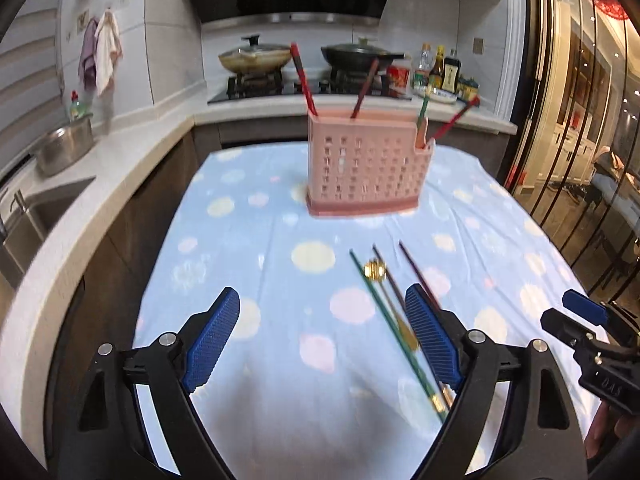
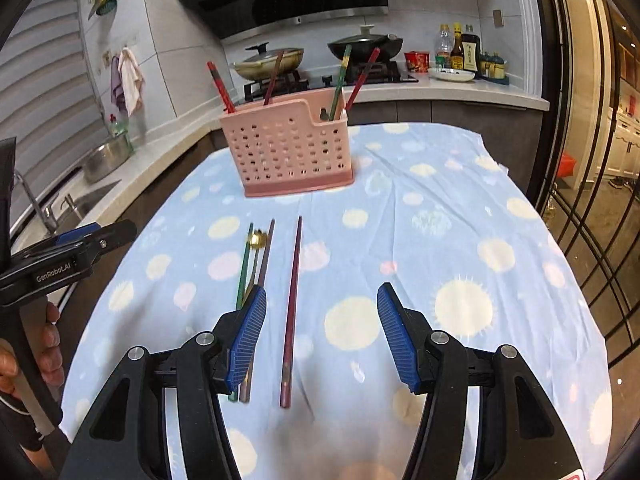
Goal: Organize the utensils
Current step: 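Withdraw both open tools back toward the remaining utensils, then grasp the dark red chopstick with the right tool, then grasp the green chopstick with the left tool while the right tool holds the dark red one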
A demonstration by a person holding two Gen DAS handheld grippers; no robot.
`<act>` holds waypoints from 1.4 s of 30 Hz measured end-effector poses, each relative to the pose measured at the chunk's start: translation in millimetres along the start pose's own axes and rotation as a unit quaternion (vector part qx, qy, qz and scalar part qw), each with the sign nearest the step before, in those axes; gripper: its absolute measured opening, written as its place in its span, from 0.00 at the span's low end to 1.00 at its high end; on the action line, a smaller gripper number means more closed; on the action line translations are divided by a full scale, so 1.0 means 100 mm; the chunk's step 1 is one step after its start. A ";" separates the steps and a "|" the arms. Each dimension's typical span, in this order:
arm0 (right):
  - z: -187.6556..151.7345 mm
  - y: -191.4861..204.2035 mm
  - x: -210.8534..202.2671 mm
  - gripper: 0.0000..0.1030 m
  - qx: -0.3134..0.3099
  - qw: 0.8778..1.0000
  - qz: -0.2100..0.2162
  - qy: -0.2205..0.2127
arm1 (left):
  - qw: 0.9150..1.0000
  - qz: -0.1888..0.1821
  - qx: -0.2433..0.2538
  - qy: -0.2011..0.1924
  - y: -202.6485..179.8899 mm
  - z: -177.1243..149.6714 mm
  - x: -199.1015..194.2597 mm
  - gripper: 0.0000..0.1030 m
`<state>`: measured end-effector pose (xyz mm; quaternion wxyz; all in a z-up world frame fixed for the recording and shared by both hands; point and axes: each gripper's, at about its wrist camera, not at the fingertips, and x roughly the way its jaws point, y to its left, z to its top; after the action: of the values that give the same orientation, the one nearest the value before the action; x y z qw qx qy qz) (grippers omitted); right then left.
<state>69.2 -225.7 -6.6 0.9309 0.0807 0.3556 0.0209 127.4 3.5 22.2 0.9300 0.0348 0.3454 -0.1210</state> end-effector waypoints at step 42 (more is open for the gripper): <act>-0.68 -0.06 0.41 0.07 -0.002 0.997 -0.014 0.074 | 0.991 -0.048 0.033 0.117 -0.62 -0.86 0.46 0.85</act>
<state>54.7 -218.2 -84.2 0.9024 0.0718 0.4246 0.0151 91.2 -53.3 -71.8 0.8746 0.0631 0.4487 -0.1723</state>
